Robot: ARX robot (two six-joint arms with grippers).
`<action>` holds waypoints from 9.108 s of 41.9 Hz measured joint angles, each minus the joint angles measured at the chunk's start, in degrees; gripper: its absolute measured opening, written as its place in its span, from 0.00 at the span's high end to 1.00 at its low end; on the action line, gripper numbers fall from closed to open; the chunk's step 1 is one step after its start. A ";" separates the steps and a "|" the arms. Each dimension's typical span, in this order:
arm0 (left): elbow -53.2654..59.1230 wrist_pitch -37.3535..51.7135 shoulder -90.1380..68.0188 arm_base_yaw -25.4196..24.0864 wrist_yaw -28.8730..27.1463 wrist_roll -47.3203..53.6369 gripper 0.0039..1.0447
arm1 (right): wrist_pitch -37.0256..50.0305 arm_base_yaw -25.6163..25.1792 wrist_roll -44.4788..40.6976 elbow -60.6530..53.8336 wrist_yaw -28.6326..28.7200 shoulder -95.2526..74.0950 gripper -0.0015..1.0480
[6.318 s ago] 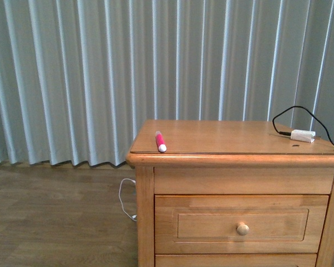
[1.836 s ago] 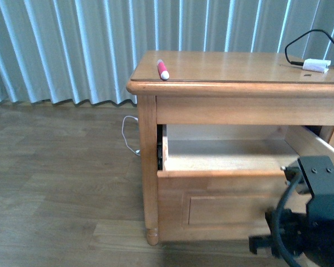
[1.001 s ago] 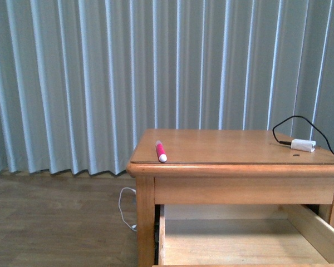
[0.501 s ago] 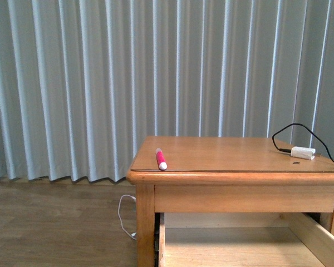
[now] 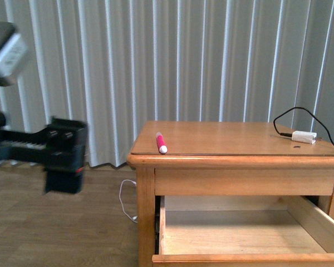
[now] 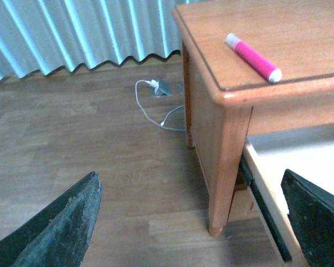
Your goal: Place pink marker in drawer with both arms
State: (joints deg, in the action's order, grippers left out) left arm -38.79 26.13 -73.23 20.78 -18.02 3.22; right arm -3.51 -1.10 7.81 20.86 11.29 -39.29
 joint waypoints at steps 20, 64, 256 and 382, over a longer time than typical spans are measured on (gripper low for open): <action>-43.60 -12.35 -35.52 0.87 3.13 0.68 0.06 | 0.00 0.00 0.02 0.00 0.00 0.00 0.09; -69.00 -28.41 -54.34 3.39 -0.98 1.11 0.31 | 0.00 0.00 0.02 0.00 0.00 0.00 0.09; 37.48 -25.66 72.35 -20.63 18.03 -3.48 0.96 | 0.00 -0.11 0.07 0.00 0.02 0.00 0.09; 37.48 -26.05 72.96 -20.63 18.01 -3.48 0.06 | 6.54 4.94 1.49 12.33 -6.71 -15.78 0.09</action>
State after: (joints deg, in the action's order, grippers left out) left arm -1.30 0.08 -0.27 0.14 -0.01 -0.25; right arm 3.03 3.84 9.30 33.19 4.58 -55.07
